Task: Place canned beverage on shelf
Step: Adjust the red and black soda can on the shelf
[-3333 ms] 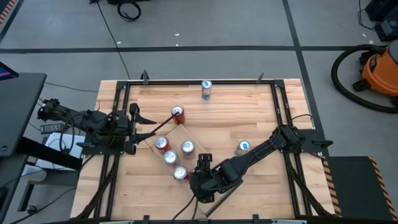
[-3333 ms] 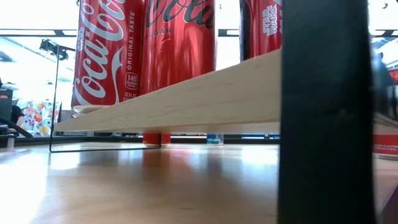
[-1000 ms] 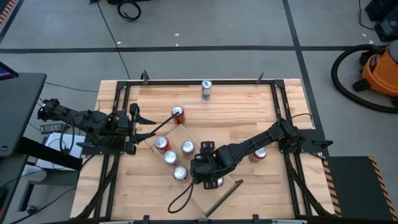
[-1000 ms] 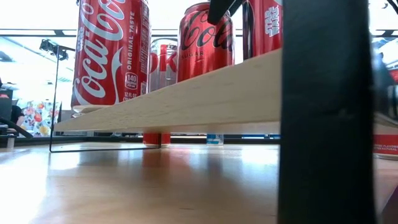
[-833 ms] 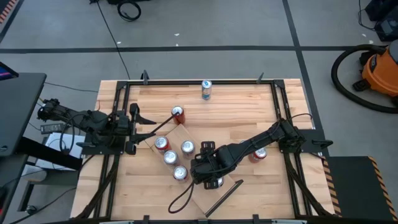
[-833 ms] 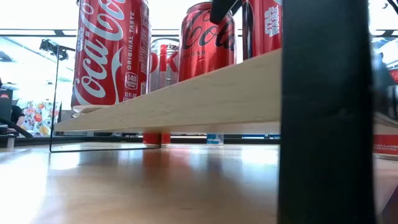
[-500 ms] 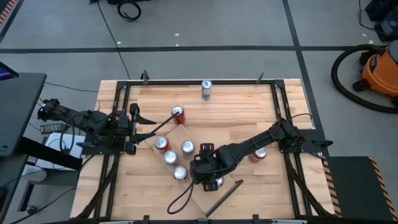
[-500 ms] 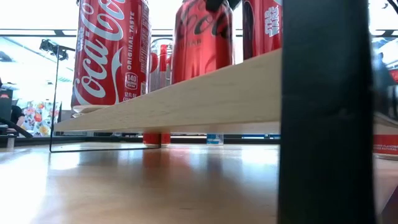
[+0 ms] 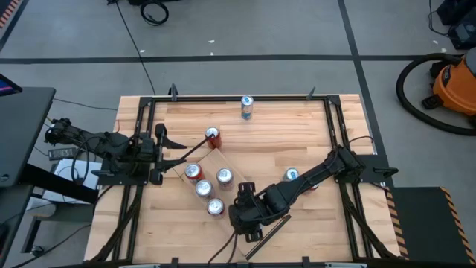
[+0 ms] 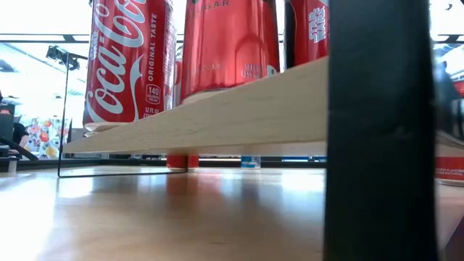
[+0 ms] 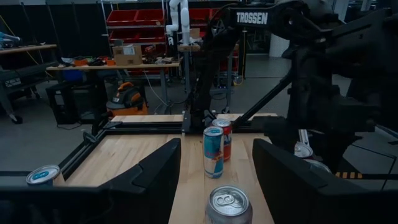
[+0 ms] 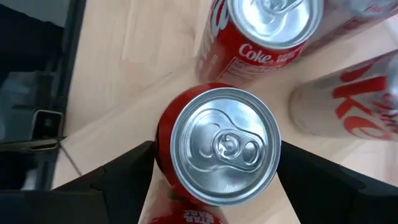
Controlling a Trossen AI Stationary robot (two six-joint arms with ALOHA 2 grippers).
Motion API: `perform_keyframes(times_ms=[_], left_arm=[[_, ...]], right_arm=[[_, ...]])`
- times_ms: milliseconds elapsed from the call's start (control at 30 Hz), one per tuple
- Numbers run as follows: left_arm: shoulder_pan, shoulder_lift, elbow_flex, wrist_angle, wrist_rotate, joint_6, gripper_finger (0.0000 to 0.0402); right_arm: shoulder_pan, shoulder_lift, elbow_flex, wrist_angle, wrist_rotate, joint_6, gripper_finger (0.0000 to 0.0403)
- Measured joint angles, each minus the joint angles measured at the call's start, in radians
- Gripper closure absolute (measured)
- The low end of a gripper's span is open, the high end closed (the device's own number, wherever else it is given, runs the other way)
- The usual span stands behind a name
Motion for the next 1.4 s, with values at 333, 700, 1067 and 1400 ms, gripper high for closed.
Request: perform_keyframes(times_ms=[333,700,1067,1400], left_arm=[[0.000,0.000,0.000,0.000,0.000,0.000,0.0191],[0.000,0.000,0.000,0.000,0.000,-0.001,0.0191],[0.000,0.000,0.000,0.000,0.000,-0.002,0.0192],[0.000,0.000,0.000,0.001,0.000,-0.002,0.0191]], right_arm=[[0.040,0.000,0.001,0.057,0.067,-0.003,0.0072],[0.042,0.000,0.001,0.058,0.075,0.026,0.0072],[0.040,0.000,0.001,0.091,-0.004,0.069,0.0072],[0.047,0.000,0.001,0.097,-0.021,0.081,0.0072]])
